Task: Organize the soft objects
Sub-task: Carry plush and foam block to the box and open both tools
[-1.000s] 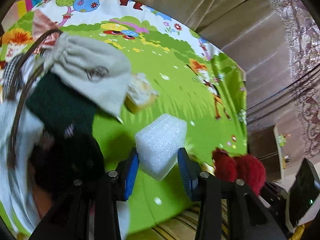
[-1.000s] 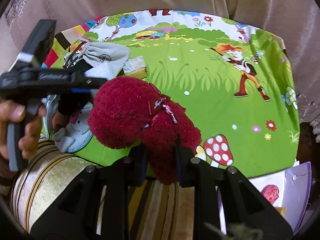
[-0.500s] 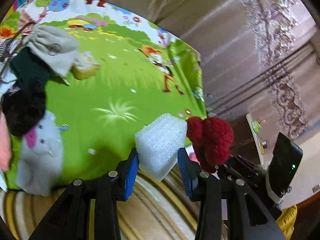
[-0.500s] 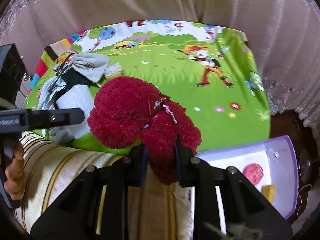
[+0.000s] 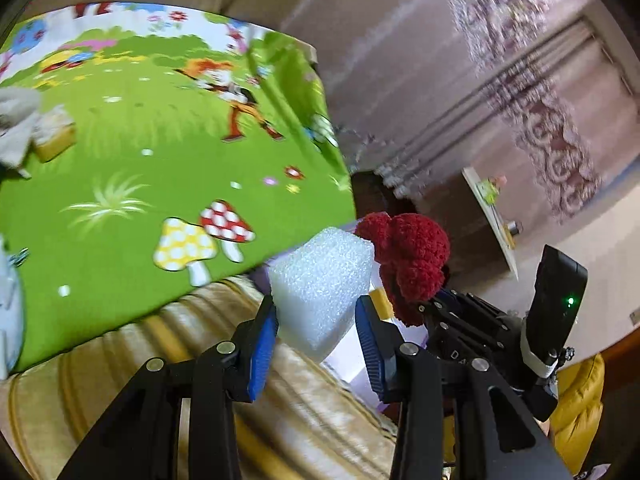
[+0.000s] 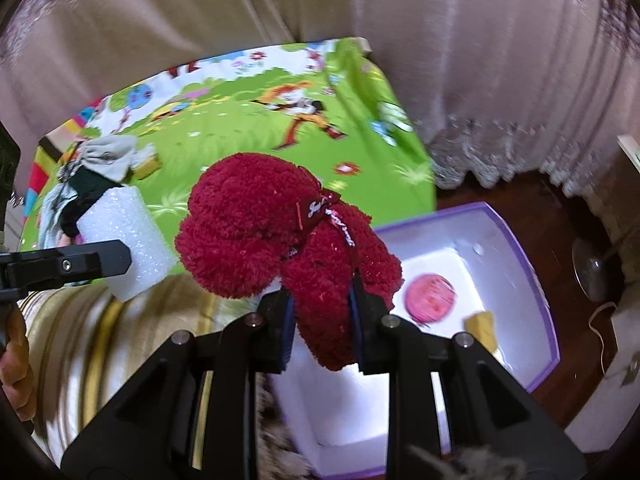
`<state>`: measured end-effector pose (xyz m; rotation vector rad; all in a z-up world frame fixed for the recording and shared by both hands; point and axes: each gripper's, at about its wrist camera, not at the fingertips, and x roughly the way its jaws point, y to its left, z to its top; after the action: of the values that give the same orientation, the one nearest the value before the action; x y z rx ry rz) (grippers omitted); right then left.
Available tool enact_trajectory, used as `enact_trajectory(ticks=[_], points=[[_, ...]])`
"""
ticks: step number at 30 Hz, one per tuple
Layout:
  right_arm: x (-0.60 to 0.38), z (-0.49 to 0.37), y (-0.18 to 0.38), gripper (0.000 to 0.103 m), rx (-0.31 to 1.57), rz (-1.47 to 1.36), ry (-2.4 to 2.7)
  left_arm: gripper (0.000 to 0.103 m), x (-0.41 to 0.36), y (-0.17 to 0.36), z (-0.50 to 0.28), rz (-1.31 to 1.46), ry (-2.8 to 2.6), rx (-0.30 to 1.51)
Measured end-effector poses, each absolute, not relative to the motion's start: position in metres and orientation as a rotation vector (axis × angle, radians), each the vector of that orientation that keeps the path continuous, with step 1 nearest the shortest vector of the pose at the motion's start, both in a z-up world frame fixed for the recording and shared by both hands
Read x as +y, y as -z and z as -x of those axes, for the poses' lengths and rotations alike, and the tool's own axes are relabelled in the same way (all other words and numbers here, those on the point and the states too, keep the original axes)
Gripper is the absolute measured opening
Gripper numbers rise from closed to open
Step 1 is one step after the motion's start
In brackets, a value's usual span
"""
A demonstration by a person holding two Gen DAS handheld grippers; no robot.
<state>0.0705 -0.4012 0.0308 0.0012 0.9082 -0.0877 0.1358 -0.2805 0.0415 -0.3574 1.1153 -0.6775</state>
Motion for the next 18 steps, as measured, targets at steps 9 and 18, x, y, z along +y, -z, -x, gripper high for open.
enact_trajectory(ticks=[9,18], points=[[-0.452,-0.053,-0.023,0.032,0.924,-0.058,0.241,0.041,-0.343,-0.025,-0.136,0.247,0.723,1.18],[-0.473,-0.05,-0.017,0.036,0.925,-0.09,0.308,0.046,-0.359,-0.019,-0.139,0.212,0.721,1.201]])
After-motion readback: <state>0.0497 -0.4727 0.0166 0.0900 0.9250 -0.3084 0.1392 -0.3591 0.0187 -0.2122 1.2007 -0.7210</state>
